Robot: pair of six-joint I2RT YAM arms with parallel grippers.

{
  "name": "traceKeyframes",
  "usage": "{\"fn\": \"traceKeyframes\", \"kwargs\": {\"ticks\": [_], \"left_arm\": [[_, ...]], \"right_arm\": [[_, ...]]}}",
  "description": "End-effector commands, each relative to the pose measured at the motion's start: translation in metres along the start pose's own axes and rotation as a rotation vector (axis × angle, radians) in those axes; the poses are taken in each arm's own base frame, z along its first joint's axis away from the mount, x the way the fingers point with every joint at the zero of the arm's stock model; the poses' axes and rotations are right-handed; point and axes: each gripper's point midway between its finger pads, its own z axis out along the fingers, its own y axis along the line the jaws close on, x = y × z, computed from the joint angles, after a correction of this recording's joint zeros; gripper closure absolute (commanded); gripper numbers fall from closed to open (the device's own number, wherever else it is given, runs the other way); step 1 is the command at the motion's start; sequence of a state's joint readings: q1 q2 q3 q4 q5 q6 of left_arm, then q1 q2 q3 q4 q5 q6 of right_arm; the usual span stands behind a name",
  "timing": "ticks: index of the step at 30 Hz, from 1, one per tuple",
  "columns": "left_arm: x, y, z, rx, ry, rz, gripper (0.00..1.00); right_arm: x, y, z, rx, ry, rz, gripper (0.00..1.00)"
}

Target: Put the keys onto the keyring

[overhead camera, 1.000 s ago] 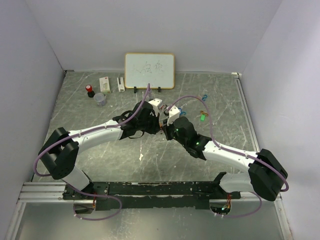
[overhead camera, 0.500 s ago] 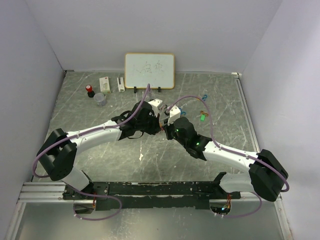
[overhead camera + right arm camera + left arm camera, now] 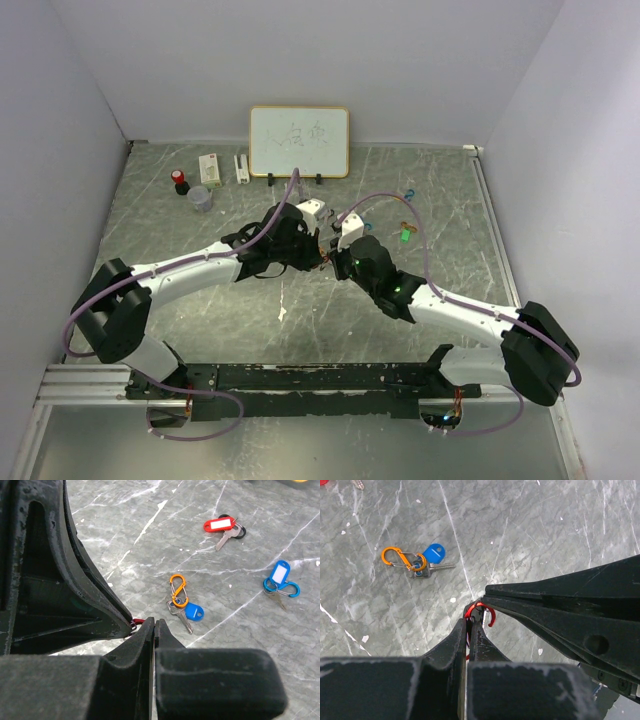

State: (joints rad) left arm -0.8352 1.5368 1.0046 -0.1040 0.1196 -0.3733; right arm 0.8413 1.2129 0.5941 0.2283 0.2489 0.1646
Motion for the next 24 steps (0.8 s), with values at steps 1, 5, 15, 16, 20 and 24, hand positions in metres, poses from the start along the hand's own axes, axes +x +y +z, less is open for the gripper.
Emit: {"fn": "traceKeyframes", "kwargs": {"ticks": [1, 5, 15, 16, 20, 24], "left_arm": [[-0.009, -0.014, -0.007, 0.057, -0.038, 0.024, 0.93], [-0.009, -0.014, -0.007, 0.059, -0.036, 0.023, 0.93], [-0.013, -0.013, -0.01, 0.044, -0.052, 0.015, 0.4], [-0.015, -0.011, -0.012, 0.036, -0.062, 0.011, 0.33], [-0.022, -0.005, -0.02, -0.011, -0.102, -0.007, 0.2], [-0.028, 0.001, -0.027, -0.044, -0.14, -0.023, 0.18]], "right_arm": [[-0.002, -0.006, -0.002, 0.026, -0.018, -0.01, 1.0], [-0.003, -0.006, -0.002, 0.027, -0.021, -0.01, 1.0], [-0.003, -0.007, -0.003, 0.034, -0.027, -0.008, 1.0], [-0.003, -0.007, -0.003, 0.035, -0.026, -0.008, 1.0], [-0.002, -0.007, -0.002, 0.036, -0.025, -0.008, 1.0], [-0.003, -0.008, -0.003, 0.04, -0.026, -0.01, 1.0]]}}
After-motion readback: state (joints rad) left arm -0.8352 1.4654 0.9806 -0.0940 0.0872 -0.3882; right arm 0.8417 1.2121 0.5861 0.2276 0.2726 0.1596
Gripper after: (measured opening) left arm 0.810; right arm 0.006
